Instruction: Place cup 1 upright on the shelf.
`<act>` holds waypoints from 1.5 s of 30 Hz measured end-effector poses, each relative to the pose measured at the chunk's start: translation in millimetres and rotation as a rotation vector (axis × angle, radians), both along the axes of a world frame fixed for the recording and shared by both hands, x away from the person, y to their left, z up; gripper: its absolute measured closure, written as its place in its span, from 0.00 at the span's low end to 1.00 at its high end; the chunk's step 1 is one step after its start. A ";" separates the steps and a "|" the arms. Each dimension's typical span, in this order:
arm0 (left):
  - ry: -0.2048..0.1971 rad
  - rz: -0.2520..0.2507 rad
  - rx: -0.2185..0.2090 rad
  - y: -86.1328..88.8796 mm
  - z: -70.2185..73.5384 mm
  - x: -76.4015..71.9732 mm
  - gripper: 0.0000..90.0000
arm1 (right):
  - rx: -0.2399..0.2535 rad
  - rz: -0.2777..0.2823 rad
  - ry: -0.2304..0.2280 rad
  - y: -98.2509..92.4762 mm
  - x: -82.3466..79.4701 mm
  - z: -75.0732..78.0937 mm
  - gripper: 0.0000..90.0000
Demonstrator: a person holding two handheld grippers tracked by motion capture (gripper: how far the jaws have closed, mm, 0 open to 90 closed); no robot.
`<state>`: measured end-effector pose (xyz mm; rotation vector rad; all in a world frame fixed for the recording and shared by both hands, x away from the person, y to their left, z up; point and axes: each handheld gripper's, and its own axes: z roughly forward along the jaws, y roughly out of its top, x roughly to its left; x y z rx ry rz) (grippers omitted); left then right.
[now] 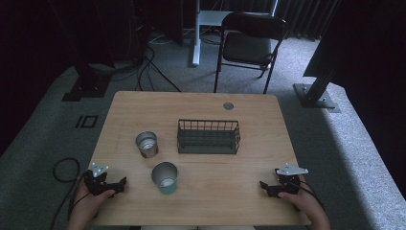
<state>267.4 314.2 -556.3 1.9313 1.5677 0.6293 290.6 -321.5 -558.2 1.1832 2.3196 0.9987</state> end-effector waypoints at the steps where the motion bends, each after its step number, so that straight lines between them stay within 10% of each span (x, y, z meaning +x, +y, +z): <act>1: 0.000 0.000 0.000 0.0 0.0 0.0 0.00 | 0.000 0.000 0.000 0.0 0.0 0.0 0.12; 45: 0.000 0.000 0.000 0.0 0.0 0.0 0.00 | 0.027 0.093 -0.013 18.1 0.6 10.6 0.13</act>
